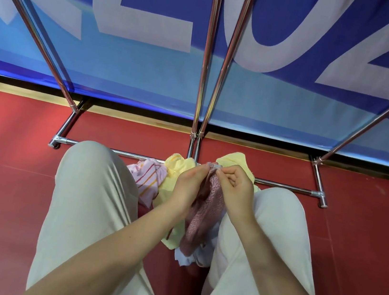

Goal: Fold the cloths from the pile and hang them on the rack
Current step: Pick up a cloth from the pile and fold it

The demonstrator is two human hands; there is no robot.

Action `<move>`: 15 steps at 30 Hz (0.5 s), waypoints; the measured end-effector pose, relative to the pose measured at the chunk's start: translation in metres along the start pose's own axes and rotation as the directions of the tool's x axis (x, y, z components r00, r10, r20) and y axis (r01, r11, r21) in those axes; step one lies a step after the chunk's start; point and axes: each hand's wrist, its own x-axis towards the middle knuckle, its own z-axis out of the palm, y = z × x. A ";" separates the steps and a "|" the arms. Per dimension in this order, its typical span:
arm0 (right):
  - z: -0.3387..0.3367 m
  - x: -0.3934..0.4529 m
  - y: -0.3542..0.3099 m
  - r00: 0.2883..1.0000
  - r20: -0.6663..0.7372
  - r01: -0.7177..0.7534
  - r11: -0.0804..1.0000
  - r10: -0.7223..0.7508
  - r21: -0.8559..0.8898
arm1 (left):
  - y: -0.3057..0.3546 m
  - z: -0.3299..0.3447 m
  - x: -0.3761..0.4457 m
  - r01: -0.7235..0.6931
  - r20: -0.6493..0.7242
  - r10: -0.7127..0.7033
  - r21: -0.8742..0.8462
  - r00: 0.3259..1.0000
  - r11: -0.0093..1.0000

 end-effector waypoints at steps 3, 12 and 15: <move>-0.001 0.004 0.004 0.999 -0.041 -0.020 1.000 0.021 0.019 | 0.005 0.008 -0.006 -0.052 -0.022 0.055 0.123 0.998 0.991; -0.009 0.010 0.008 0.994 -0.015 -0.109 0.985 0.112 0.132 | 0.003 0.011 -0.006 -0.329 0.085 0.319 0.314 0.944 0.890; -0.008 0.009 0.002 0.989 0.081 -0.137 0.973 0.124 0.184 | 0.008 0.008 -0.003 -0.337 0.003 0.359 0.355 0.933 0.872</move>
